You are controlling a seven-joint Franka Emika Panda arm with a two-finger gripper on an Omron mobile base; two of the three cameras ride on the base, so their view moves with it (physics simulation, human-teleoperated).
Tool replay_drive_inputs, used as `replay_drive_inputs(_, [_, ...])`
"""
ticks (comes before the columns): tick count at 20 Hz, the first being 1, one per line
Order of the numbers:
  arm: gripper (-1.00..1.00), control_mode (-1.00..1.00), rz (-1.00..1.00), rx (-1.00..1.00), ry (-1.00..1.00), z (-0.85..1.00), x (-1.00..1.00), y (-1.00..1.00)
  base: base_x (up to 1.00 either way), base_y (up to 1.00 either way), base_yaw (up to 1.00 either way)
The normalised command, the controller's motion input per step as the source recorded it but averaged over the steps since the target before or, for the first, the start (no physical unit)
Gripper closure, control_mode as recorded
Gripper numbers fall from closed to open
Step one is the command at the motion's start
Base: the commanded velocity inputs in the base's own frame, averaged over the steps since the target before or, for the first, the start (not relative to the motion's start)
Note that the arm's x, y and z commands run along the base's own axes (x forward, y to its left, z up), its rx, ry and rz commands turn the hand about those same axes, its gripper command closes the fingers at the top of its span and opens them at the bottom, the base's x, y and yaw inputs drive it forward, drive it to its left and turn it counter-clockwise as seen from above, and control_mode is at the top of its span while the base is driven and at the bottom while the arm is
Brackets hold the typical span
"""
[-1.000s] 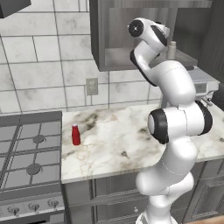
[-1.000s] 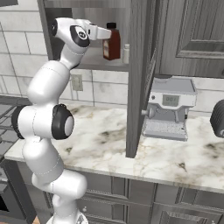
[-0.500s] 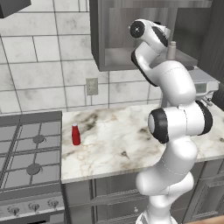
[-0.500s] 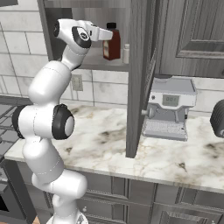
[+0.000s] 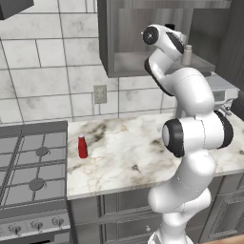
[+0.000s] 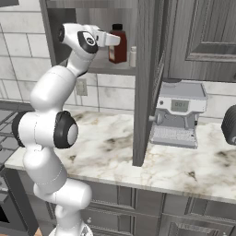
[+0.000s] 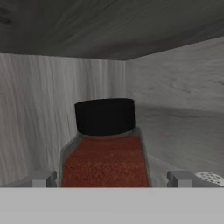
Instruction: Collect the paprika, ketchup, and shaker from the cabinet and place them next to the stove.
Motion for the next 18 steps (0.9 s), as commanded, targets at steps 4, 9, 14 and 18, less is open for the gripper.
replay_drive_inputs(4, [-1.0, -1.0, 0.0, 0.0, 0.01, -0.01, 0.06, 0.0, 0.0, 0.0, 0.0])
replay_drive_inputs(9, [-1.0, -1.0, 0.0, 0.0, 0.0, 0.0, 0.0, 0.0, 0.0, 0.0, 0.0])
replay_drive_inputs(14, [-1.0, -1.0, 0.0, 0.0, 0.0, 0.0, 0.0, 0.0, 0.0, 0.0, 0.0])
replay_drive_inputs(18, [-1.0, -1.0, 0.0, 0.0, 0.0, 0.0, -0.18, 0.0, 0.0, 0.0, 0.0])
